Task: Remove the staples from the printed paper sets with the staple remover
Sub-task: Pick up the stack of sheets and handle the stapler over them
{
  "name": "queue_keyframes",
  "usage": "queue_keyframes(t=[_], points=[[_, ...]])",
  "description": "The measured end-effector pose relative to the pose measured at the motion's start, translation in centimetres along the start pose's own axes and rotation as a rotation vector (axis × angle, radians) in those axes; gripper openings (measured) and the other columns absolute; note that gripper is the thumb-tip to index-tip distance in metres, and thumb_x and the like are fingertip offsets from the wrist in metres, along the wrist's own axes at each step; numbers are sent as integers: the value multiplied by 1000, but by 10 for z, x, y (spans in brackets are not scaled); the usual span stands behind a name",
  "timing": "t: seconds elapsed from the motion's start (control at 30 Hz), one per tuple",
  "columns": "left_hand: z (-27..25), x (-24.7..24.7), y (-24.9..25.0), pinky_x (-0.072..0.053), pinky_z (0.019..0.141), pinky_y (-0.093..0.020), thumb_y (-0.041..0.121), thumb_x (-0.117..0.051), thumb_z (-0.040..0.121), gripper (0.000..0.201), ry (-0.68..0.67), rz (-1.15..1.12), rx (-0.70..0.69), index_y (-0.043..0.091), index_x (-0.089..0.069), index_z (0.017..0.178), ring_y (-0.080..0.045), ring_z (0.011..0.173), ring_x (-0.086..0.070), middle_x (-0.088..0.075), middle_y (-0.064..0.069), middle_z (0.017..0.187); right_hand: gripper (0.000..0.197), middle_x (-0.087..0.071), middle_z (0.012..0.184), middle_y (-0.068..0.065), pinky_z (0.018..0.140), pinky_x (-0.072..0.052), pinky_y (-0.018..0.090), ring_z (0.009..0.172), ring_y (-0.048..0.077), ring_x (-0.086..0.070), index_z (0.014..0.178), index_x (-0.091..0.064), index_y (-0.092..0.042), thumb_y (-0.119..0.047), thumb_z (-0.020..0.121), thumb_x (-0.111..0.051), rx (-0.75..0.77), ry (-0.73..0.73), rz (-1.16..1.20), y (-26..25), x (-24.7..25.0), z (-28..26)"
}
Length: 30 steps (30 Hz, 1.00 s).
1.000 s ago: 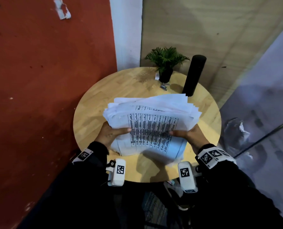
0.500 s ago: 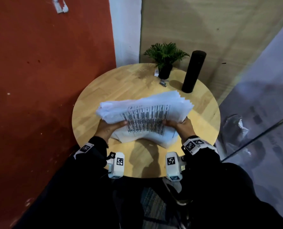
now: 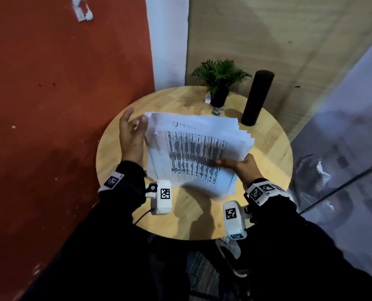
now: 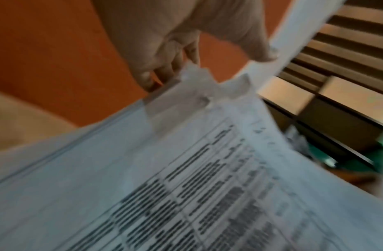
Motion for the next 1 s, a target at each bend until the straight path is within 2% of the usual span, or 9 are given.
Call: queue_keyframes(t=[0.1, 0.23, 0.33, 0.43, 0.57, 0.63, 0.73, 0.87, 1.0], points=[[-11, 4, -18, -49, 82, -29, 61, -62, 60, 74, -28, -47, 158, 17, -49, 118, -11, 90, -60, -61, 3, 99, 38, -74, 81, 0, 70, -56, 33, 74, 17, -70, 90, -68, -7, 11, 58, -78, 36, -42, 13, -10, -3, -1], [-16, -7, -17, -48, 86, -30, 54, -67, 60, 70, 44, -144, 165, 16, -44, 113, -14, 88, -58, -59, 0, 98, 40, -74, 80, 0, 66, -57, 27, 74, 16, -71, 89, -68, -7, 8, 55, -81, 88, -57, 35, -23, -15, -5], [-14, -12, -12, -44, 74, -9, 39, -73, 75, 71, 197, -171, 163, 16, -34, 130, -10, 99, -52, -51, -6, 126, 31, -73, 70, -6, 62, -56, 23, 67, 10, -70, 83, -67, -6, 13, 61, -76, 143, 17, 68, -27, -17, -5], [-13, -17, -6, -42, 88, -17, 37, -78, 69, 78, 211, -40, 130, 25, -32, 131, -14, 109, -49, -43, -6, 126, 49, -73, 80, -3, 67, -56, 24, 71, 9, -69, 106, -58, 5, 15, 61, -76, 208, 100, 106, -29, -15, -7], [-9, -20, -4, -42, 73, -15, 47, -73, 52, 71, 264, -36, 150, 27, -39, 111, -5, 77, -50, -47, 4, 95, 66, -65, 99, 9, 83, -56, 36, 77, 9, -66, 106, -46, -22, -1, 58, -85, 286, 199, 113, -30, -10, -9], [-9, -22, -3, -40, 77, -19, 52, -74, 55, 72, 271, -55, 186, 26, -38, 111, -7, 84, -50, -47, 3, 100, 72, -64, 105, 10, 86, -54, 44, 79, 15, -65, 105, -44, -32, -22, 51, -91, 333, 225, -3, -31, -8, -8], [-7, -24, -2, -40, 83, -22, 43, -78, 58, 70, 276, -6, 214, 25, -34, 110, -17, 96, -50, -45, -7, 116, 79, -57, 99, -10, 87, -49, 28, 87, 0, -56, 121, -38, -24, -28, 59, -86, 517, 282, -166, -39, -11, -12], [-3, -21, -3, -37, 83, -26, 32, -71, 69, 62, 286, 11, 206, 17, -35, 117, -17, 90, -46, -40, -9, 113, 76, -44, 126, 22, 88, -35, 4, 109, 2, -41, 137, -30, -16, -25, 75, -73, 921, 277, -473, -58, -17, -25], [-2, -16, -8, -38, 79, -23, 25, -51, 96, 44, 311, 37, 188, 9, -32, 133, -5, 76, -44, -42, -1, 101, 53, -41, 133, 29, 66, -54, 39, 96, 19, -43, 134, -41, -17, -20, 84, -59, 1056, 213, -890, -63, -20, -26]])
Point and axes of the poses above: each hand's wrist, its own z-axis towards the middle knuckle, its own x-axis out of the back of the hand, y = z × x, the point moved 3 cm from there along z, towards the middle knuckle
